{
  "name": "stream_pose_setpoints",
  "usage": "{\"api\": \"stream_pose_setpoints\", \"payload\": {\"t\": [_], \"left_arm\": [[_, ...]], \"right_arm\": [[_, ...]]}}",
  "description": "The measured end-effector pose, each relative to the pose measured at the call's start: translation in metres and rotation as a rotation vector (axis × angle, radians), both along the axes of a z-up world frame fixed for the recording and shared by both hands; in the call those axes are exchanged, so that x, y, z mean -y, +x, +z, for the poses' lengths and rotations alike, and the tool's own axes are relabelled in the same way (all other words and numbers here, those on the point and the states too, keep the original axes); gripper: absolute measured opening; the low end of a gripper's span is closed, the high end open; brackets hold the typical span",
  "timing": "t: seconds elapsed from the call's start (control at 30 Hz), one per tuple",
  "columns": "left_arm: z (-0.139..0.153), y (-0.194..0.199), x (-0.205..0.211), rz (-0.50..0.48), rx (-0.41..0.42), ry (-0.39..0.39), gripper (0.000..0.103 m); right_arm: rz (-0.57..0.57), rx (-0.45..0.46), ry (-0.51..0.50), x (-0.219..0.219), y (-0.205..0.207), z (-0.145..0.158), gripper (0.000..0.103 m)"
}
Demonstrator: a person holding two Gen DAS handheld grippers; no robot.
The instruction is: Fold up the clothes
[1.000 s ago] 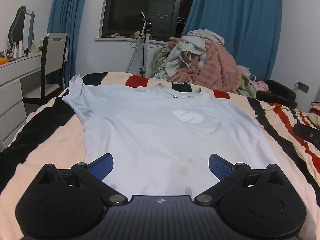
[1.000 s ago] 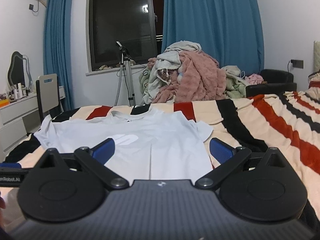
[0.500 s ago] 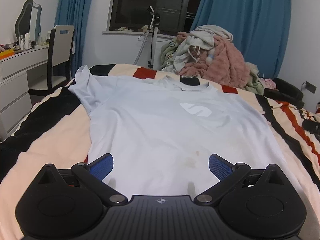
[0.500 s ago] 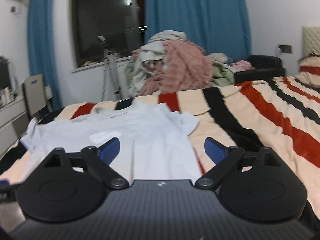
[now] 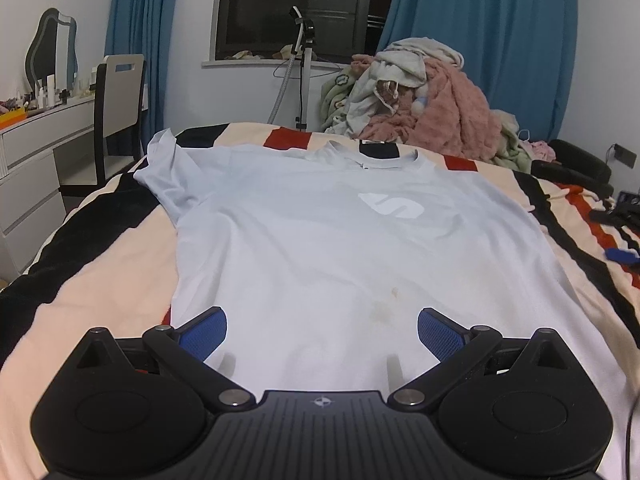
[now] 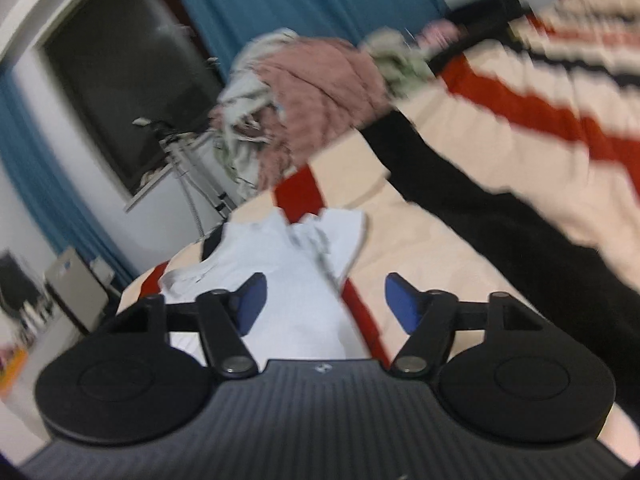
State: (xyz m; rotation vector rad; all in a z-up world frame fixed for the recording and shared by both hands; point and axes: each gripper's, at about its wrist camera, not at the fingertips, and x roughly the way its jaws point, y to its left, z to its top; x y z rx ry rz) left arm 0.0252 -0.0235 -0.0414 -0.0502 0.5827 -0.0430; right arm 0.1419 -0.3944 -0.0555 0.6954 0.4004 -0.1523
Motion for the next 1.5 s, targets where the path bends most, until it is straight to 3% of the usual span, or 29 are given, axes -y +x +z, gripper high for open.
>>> {"api": "stream_pose_setpoints", "payload": {"t": [0.17, 0.43, 0.5, 0.57, 0.6, 0.8, 0.97, 1.07, 1.1, 1.17, 1.2, 1.3, 1.5], "left_arm": [[-0.008, 0.009, 0.002, -0.016, -0.019, -0.026, 0.102], [-0.028, 0.037, -0.003, -0.005, -0.082, -0.103, 0.102], [-0.035, 0.045, -0.005, 0.009, -0.103, -0.125, 0.102], [-0.041, 0.056, -0.008, 0.031, -0.132, -0.159, 0.102], [-0.044, 0.06, -0.009, 0.041, -0.136, -0.169, 0.102], [-0.049, 0.074, 0.0, 0.039, -0.116, -0.131, 0.102], [-0.051, 0.082, 0.007, 0.025, -0.108, -0.1, 0.102], [-0.049, 0.081, 0.006, 0.02, -0.103, -0.102, 0.102], [-0.048, 0.081, 0.005, 0.02, -0.103, -0.104, 0.102], [-0.045, 0.079, 0.003, 0.02, -0.099, -0.1, 0.102], [-0.043, 0.078, 0.003, 0.02, -0.095, -0.094, 0.102], [-0.037, 0.075, 0.002, 0.017, -0.087, -0.08, 0.102], [-0.024, 0.059, 0.003, -0.009, -0.071, -0.055, 0.102]], "right_arm": [[0.0, -0.001, 0.269, 0.038, 0.045, -0.055, 0.048], [0.082, 0.018, 0.296, 0.051, 0.135, -0.091, 0.046], [0.122, 0.016, 0.268, 0.05, 0.156, -0.093, 0.041], [0.155, 0.024, 0.251, 0.051, 0.173, -0.093, 0.013], [0.164, 0.029, 0.23, 0.052, 0.178, -0.089, 0.006], [0.105, 0.066, -0.013, 0.082, 0.201, -0.031, 0.006], [0.025, -0.034, -0.284, 0.11, 0.234, 0.002, 0.006], [-0.042, -0.057, -0.279, 0.118, 0.225, -0.001, 0.008], [-0.064, -0.064, -0.277, 0.12, 0.222, -0.001, 0.014], [-0.098, -0.076, -0.235, 0.126, 0.21, -0.003, 0.054], [-0.114, -0.07, -0.198, 0.126, 0.198, -0.004, 0.083], [-0.116, -0.04, -0.117, 0.117, 0.161, -0.003, 0.083], [-0.069, -0.056, -0.074, 0.067, 0.078, 0.011, 0.083]]}}
